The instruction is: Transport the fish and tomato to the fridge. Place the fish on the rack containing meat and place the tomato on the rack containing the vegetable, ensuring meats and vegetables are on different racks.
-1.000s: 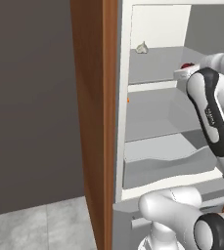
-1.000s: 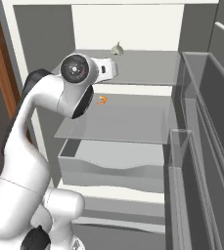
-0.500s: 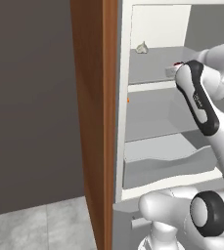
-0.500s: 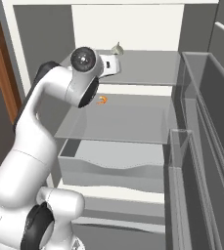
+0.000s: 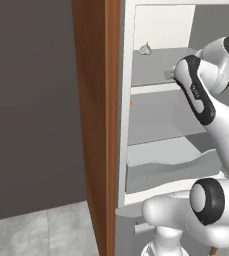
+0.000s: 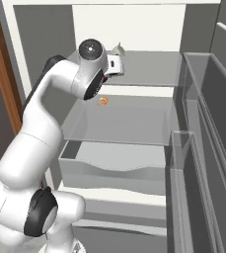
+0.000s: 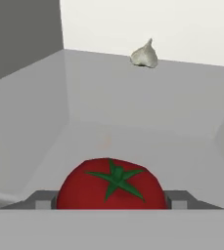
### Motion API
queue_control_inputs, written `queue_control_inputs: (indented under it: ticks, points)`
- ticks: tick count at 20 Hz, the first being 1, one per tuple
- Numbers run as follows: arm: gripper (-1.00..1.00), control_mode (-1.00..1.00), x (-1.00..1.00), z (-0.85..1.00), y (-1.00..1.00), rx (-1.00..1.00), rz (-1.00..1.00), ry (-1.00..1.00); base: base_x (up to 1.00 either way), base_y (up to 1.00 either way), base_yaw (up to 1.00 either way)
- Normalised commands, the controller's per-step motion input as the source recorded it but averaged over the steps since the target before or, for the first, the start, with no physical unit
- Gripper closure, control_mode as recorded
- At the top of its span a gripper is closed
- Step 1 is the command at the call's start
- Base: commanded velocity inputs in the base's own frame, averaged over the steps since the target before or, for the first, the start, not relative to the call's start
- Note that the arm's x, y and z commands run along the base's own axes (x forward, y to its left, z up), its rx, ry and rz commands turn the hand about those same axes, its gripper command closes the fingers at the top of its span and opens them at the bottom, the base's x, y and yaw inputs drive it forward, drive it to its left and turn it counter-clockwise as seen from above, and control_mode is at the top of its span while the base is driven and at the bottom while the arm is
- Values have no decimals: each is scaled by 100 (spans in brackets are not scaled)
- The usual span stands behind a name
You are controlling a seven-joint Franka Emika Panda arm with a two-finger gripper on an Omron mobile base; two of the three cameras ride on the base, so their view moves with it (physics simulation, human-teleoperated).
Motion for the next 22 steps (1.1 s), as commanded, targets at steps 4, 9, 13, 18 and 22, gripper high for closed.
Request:
queue_control_inputs:
  ticks: [4, 9, 13, 18, 22]
  points:
    - [100, -100, 36, -23, -5, 0, 0, 0, 0, 0, 0]
    - [100, -100, 54, -8, -9, 0, 0, 1, 0, 0, 0]
    - [100, -100, 66, -20, -6, 0, 0, 4, 0, 0, 0]
    - [100, -100, 67, -50, -6, 0, 0, 15, 0, 0, 0]
    - [100, -100, 51, -56, -6, 0, 0, 6, 0, 0, 0]
